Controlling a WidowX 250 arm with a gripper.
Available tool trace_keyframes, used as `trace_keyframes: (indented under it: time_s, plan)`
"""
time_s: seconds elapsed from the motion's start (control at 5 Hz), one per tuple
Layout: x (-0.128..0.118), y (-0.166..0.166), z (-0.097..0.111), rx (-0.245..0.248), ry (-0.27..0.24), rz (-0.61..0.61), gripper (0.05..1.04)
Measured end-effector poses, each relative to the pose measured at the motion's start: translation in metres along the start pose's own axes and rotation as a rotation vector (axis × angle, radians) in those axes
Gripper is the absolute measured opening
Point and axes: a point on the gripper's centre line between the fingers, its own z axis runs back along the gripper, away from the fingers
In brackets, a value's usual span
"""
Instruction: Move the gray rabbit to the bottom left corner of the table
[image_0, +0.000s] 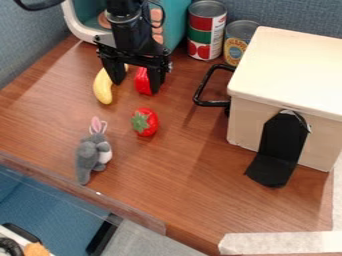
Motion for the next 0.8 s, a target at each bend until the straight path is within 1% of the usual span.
trace_keyframes:
  time_s: [0.2, 0.4, 0.6, 0.8]
  plan:
    - [-0.008, -0.002, -0.009, -0.015, 0.040, 0.001, 1.001]
    - [-0.036, 0.013, 0.004, -0.079, 0.049, 0.042, 1.001]
    - [-0.062, 0.020, 0.004, -0.069, 0.043, 0.055, 1.001]
    - [-0.083, 0.029, -0.018, -0.042, 0.088, 0.064, 1.001]
